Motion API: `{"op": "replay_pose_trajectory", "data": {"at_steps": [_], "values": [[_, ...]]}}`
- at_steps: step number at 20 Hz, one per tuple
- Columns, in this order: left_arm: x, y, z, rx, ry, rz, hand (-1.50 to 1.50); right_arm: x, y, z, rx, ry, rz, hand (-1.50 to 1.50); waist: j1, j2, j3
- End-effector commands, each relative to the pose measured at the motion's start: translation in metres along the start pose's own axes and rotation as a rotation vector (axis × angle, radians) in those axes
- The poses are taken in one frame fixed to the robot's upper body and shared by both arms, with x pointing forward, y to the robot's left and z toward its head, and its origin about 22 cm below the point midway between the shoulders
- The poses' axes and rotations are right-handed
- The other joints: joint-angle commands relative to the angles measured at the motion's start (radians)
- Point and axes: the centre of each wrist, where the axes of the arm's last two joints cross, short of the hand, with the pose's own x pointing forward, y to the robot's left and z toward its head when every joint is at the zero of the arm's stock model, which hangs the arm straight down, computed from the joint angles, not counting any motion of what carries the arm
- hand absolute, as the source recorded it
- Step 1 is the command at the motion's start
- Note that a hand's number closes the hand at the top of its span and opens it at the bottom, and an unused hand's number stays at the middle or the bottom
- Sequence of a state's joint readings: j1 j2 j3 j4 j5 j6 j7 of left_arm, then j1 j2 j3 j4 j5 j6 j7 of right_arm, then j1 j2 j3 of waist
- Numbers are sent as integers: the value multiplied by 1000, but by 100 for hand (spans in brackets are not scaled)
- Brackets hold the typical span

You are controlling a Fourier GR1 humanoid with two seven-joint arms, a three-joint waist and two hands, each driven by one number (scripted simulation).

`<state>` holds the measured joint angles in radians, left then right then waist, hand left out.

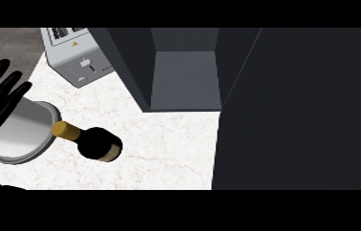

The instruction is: Pick up the wine, place it into the cabinet and close the cabinet

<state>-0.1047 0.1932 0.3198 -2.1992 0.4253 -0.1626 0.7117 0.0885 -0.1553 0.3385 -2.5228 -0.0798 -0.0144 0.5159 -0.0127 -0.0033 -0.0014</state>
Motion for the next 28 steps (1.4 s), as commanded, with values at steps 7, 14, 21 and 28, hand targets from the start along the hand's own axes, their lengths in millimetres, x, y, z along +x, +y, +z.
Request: {"op": "replay_pose_trajectory", "data": {"at_steps": [7,14,21,28], "values": [[-62,30,1,-22,76,-3,-150,49,4,43,38,-74,-9,-150,-6,-1,0],[-103,33,-11,-38,104,-23,-150,46,3,38,40,-96,-8,-150,-5,2,0],[-136,41,-18,14,122,-43,-150,44,10,40,20,-103,-24,-150,-5,0,0],[-156,55,-35,17,158,-54,-150,49,7,46,39,-102,-32,-150,-9,0,1]]}}
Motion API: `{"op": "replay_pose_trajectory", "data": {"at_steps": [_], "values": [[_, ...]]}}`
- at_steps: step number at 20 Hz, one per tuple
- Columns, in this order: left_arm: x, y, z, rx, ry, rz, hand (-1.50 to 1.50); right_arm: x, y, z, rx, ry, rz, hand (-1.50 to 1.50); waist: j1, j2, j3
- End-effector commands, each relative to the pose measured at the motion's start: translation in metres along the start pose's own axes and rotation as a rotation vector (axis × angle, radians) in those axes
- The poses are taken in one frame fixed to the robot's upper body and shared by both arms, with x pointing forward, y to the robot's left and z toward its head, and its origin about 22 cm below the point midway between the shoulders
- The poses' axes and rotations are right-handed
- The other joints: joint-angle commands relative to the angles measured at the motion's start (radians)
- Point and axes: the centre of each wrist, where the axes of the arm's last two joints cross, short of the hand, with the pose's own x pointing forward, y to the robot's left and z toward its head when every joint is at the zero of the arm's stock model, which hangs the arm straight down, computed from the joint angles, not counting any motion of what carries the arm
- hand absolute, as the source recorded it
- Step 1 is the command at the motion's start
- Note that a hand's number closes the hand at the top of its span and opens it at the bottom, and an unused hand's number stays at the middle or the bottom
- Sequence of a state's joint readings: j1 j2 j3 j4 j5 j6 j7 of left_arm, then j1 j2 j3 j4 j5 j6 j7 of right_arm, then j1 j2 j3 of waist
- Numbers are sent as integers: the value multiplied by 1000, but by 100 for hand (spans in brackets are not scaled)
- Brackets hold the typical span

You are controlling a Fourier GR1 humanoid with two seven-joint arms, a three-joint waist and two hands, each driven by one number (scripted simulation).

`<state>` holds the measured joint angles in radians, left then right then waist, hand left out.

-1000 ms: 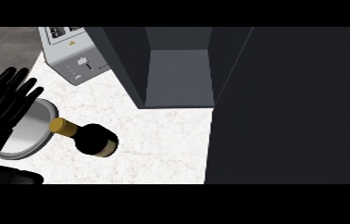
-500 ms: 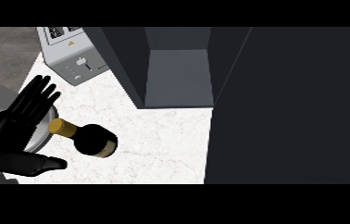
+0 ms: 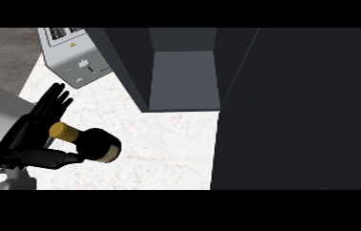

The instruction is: Pick up the wine, place it into the cabinet and close the cabinet

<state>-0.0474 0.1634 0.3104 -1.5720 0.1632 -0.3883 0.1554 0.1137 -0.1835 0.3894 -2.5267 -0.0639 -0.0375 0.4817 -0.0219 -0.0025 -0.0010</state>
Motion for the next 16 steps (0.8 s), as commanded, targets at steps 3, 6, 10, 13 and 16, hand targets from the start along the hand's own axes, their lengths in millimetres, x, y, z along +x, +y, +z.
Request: {"op": "replay_pose_trajectory", "data": {"at_steps": [3,6,10,13,16], "values": [[-37,13,-1,-14,38,11,-150,43,1,41,6,-95,-12,-150,-3,0,0],[-45,-1,-16,-31,29,10,-150,49,-1,40,0,-93,-16,-150,1,1,0],[-63,-1,-11,-42,55,21,-150,48,1,46,26,-89,-28,-150,-3,-1,1],[-82,3,3,-64,73,29,-150,52,-2,44,11,-95,-5,-150,1,-1,0],[-88,-2,0,-64,54,32,-150,44,-2,41,24,-89,-15,-150,5,-1,1]]}}
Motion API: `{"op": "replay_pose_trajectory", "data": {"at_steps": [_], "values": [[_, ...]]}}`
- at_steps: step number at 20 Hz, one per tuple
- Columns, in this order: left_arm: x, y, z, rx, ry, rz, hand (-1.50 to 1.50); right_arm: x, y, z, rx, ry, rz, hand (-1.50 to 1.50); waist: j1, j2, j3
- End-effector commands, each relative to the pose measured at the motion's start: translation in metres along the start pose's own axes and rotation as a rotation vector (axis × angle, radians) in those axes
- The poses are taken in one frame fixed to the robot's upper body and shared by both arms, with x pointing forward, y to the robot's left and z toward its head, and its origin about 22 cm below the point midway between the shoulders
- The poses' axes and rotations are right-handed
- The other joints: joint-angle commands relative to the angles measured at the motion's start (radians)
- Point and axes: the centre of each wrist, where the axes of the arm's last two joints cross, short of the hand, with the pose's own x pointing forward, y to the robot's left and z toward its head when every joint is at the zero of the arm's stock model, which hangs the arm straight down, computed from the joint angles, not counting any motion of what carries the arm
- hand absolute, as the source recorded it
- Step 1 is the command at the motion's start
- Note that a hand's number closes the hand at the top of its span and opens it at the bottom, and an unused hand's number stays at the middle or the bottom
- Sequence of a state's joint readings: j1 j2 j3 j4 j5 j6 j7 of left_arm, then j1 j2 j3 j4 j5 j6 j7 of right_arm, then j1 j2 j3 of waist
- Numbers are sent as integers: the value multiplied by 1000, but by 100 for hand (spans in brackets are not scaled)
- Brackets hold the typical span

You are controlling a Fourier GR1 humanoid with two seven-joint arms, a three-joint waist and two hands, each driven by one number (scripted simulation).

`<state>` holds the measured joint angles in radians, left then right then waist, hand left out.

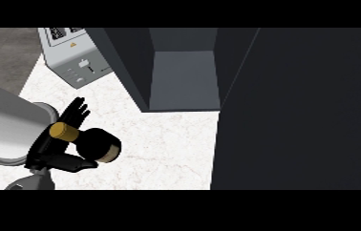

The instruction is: Pick up the wine, place it into the cabinet and close the cabinet

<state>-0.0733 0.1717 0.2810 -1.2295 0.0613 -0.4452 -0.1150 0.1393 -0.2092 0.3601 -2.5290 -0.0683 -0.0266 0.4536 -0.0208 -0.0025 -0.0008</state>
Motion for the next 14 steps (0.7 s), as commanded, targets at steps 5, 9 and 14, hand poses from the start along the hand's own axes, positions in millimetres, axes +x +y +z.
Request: {"op": "replay_pose_trajectory", "data": {"at_steps": [5,9,14], "values": [[-36,0,-5,-16,9,29,-150,39,6,30,10,-95,-42,-150,2,2,0],[-55,-24,2,10,6,107,-150,43,1,35,40,-84,-41,-150,4,0,0],[-61,-9,-9,26,32,162,-150,37,1,29,33,-99,-58,-150,3,3,0]]}}
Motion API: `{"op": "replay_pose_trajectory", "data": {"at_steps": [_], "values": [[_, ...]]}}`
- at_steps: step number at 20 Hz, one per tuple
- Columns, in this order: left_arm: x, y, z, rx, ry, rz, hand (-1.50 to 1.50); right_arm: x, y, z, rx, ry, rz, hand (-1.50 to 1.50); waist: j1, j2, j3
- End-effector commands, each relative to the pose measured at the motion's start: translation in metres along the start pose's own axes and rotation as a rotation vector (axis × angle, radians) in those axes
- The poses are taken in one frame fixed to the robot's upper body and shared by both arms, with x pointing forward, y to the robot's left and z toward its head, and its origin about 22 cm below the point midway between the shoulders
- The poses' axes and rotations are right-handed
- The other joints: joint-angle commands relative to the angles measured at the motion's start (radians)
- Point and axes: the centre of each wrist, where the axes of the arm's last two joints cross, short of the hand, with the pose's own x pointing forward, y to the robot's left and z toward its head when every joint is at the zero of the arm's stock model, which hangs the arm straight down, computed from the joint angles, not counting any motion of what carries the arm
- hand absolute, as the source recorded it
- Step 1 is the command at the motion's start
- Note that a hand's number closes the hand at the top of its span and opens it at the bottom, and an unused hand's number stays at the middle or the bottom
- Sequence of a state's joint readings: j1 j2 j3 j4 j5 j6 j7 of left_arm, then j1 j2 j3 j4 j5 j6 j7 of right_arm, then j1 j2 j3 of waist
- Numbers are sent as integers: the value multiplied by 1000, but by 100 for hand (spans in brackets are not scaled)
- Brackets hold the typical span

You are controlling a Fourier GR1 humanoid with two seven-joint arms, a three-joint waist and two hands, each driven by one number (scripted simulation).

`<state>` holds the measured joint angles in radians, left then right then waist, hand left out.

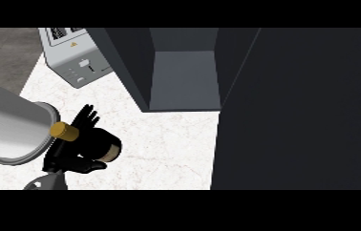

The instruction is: Pick up the wine, place it into the cabinet and close the cabinet

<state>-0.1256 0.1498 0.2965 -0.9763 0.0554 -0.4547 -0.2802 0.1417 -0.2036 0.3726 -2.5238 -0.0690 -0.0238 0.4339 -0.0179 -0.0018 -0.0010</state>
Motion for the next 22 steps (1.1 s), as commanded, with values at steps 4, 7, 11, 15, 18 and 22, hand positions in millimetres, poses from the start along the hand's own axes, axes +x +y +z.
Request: {"op": "replay_pose_trajectory", "data": {"at_steps": [4,7,11,15,18,22], "values": [[-16,-14,2,36,-29,151,-150,41,4,24,7,-78,-39,-150,13,-1,0],[-19,-1,2,44,-30,201,-150,42,6,37,5,-69,-48,-150,0,-2,0],[-11,-6,-12,33,-19,215,-150,44,-3,33,16,-70,-30,-150,6,-1,1],[-14,-22,-22,-9,-22,232,-150,48,2,40,-2,-68,-46,-150,1,-3,1],[-11,-27,-19,-16,-53,204,-150,48,-6,32,8,-62,-36,-150,13,-2,2],[-16,-28,-27,-32,-31,233,150,52,0,32,13,-71,-39,-150,6,-1,0]]}}
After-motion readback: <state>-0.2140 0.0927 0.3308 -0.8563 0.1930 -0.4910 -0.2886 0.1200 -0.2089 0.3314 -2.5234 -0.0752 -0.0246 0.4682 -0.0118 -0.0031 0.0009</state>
